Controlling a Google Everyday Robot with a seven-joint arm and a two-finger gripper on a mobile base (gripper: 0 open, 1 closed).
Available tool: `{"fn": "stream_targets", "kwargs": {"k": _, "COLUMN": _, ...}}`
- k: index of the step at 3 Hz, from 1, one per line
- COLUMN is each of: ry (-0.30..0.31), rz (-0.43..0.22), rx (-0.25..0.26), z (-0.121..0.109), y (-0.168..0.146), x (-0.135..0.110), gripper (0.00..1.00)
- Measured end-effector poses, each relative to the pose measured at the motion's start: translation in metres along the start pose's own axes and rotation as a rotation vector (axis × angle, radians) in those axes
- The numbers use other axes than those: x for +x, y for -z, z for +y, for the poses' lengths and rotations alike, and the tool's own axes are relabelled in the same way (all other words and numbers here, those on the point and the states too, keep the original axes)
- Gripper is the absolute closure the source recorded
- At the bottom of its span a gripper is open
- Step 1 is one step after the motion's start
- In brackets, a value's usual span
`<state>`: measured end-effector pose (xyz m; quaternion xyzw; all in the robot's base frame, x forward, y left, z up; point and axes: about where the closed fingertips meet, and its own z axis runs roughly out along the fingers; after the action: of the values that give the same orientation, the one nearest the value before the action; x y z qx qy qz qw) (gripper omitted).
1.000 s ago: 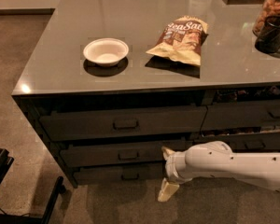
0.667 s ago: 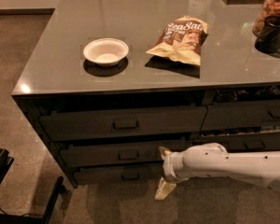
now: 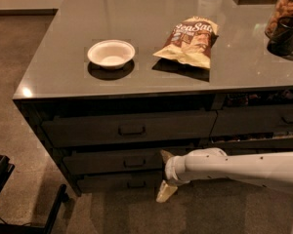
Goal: Open middle drawer
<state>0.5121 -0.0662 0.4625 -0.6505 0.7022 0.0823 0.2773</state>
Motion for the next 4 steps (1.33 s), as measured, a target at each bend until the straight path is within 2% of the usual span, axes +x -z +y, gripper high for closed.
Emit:
{"fn": "stream_targets", "kwargs": {"k": 2, "ry": 0.009, "rz": -0.015, "rx": -0.002, "z": -0.027, "y": -0.042, "x": 0.003, "gripper": 0.0}}
{"fn": "stream_targets", "kwargs": {"k": 4, "ry": 0.05, "rz": -0.008, "rx": -0.011, "z": -0.058, "y": -0.076, "x": 0.001, "gripper": 0.0}}
